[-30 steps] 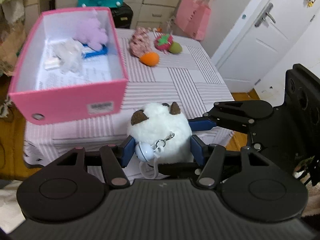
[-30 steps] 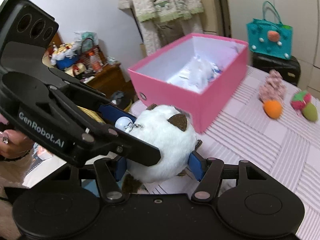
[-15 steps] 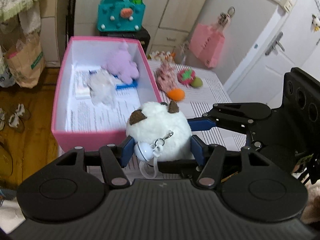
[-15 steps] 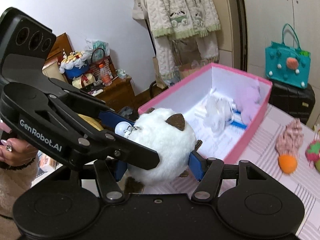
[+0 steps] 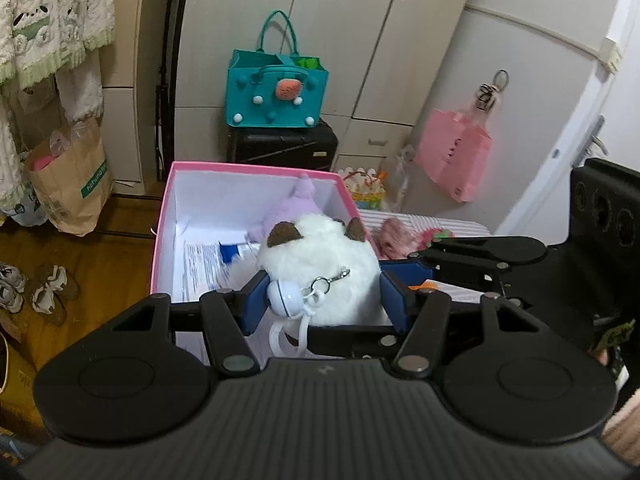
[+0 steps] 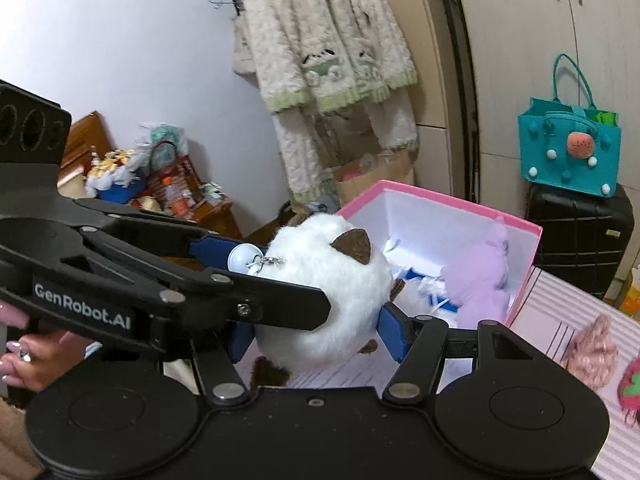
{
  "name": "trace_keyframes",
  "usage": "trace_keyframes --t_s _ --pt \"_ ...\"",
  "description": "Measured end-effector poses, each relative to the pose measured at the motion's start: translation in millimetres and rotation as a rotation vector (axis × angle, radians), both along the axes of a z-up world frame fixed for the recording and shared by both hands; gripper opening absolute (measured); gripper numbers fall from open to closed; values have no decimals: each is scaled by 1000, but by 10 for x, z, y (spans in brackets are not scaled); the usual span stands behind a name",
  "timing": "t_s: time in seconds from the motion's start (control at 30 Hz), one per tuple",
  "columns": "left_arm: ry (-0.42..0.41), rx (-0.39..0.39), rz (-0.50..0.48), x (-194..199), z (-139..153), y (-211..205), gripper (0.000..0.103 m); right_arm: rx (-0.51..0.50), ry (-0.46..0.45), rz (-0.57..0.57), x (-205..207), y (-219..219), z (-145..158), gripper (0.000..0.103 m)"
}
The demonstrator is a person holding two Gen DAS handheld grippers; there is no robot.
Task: Organize soft objects
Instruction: 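Carry the white cat plush with both grippers into the pink box and open them, then move both grippers back toward the orange and green sponges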
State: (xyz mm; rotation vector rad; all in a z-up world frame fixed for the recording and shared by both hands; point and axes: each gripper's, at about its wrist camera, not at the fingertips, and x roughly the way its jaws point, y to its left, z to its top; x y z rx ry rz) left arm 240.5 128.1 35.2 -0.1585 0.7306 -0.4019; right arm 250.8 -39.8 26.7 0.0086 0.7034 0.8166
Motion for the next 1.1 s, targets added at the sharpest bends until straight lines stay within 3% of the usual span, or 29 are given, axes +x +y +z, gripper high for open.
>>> trace_keyframes --t_s 0.33,0.77,0.87,0.97,1.1 --pt "-22 -28 76 546 -289 161 58 -103 -67 76 657 232 -174 68" --pt "37 -25 132 1030 -579 168 55 -205 -37 130 1214 360 -436 70" --pt "17 38 176 1006 -569 103 54 -237 -47 96 1255 376 -493 71" --pt "-63 128 232 861 -467 64 54 -264 -78 79 1177 330 -470 73" --pt "-106 120 222 582 -246 68 54 -237 -106 58 981 130 -336 75"
